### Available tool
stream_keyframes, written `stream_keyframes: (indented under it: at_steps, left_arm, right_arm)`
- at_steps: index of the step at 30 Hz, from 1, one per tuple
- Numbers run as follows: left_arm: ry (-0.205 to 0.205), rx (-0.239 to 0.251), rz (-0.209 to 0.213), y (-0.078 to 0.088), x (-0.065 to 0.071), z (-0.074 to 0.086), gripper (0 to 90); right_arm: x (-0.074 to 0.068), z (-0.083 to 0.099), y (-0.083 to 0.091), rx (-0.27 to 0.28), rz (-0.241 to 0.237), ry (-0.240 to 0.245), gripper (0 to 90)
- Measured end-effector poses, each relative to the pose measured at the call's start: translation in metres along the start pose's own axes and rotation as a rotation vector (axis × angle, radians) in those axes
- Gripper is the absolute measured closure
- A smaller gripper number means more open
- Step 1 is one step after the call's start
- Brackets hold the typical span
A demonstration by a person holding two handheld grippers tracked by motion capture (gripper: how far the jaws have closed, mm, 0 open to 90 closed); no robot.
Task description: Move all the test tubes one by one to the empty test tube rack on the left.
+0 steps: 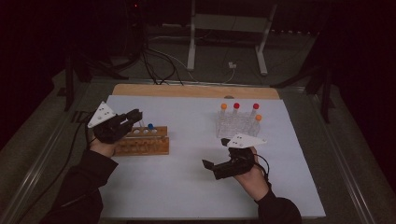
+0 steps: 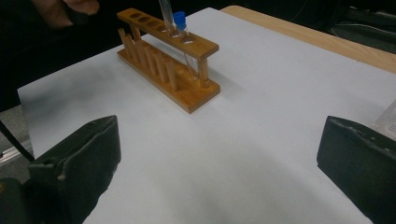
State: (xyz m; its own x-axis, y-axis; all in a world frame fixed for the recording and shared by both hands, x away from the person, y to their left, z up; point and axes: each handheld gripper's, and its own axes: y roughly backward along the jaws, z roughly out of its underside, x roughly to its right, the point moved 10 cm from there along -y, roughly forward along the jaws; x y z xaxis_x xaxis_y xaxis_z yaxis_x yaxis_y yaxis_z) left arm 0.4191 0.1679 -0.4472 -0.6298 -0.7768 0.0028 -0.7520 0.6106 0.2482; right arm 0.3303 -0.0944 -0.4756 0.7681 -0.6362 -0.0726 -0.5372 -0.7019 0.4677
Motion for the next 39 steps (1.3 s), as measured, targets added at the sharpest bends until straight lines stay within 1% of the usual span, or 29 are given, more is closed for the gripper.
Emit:
stream_keyframes:
  at_steps: [7, 9, 10, 13, 19, 22, 23, 26, 29, 31, 32, 34, 35, 36, 38, 39]
  left_arm:
    - [0.016, -0.048, 0.003, -0.008, 0.000, 0.023, 77.9]
    - [0.022, -0.059, 0.006, -0.010, 0.001, 0.028, 77.9]
    - [0.014, -0.070, 0.004, -0.011, 0.001, 0.031, 77.9]
    - [0.020, -0.087, 0.003, -0.014, 0.001, 0.036, 77.8]
    - [0.026, -0.107, 0.000, -0.017, 0.000, 0.041, 77.9]
    - [0.016, -0.132, -0.006, -0.019, 0.000, 0.045, 77.8]
    - [0.021, -0.129, -0.006, -0.020, 0.000, 0.045, 77.8]
    - [0.036, -0.140, -0.007, -0.020, -0.001, 0.045, 77.7]
    - [0.036, -0.143, -0.004, -0.019, -0.001, 0.046, 77.5]
    - [0.030, -0.148, -0.006, -0.019, -0.001, 0.045, 77.3]
    - [0.038, -0.150, -0.005, -0.018, -0.001, 0.046, 77.2]
    - [0.053, -0.151, 0.007, -0.017, -0.001, 0.046, 75.8]
    - [0.060, -0.148, 0.015, -0.017, -0.001, 0.046, 72.0]
    - [0.064, -0.139, 0.024, -0.016, 0.000, 0.044, 71.0]
    - [0.065, -0.126, 0.017, -0.014, -0.001, 0.041, 63.4]
    - [0.065, -0.116, 0.020, -0.012, 0.000, 0.039, 59.7]
  right_arm:
    - [0.000, 0.001, 0.000, -0.003, -0.002, -0.001, 0.0]
    - [0.000, 0.001, 0.000, -0.005, -0.003, -0.001, 0.0]
    - [0.000, 0.001, 0.000, -0.005, -0.003, -0.002, 0.0]
    - [0.000, 0.000, 0.000, -0.003, -0.003, 0.000, 0.0]
    - [0.001, 0.001, 0.001, -0.005, -0.001, 0.001, 0.0]
    - [0.000, 0.001, 0.001, -0.005, -0.002, 0.000, 0.0]
    - [0.001, 0.001, 0.001, -0.005, -0.003, 0.001, 0.0]
    - [0.001, 0.001, 0.002, -0.005, -0.002, -0.001, 0.0]
    - [0.001, 0.000, 0.002, -0.001, -0.003, -0.002, 0.0]
    - [0.001, -0.001, 0.003, 0.006, -0.014, -0.010, 0.0]
    - [0.001, -0.001, 0.004, 0.008, -0.012, -0.012, 0.0]
    - [0.001, -0.002, 0.004, 0.010, -0.012, -0.011, 0.0]
    - [0.001, -0.002, 0.005, 0.011, -0.013, -0.012, 0.0]
    - [0.001, -0.002, 0.005, 0.014, -0.013, -0.009, 0.0]
    - [0.002, -0.003, 0.005, 0.015, -0.010, -0.007, 0.0]
    - [0.003, -0.003, 0.006, 0.015, -0.008, -0.006, 0.0]
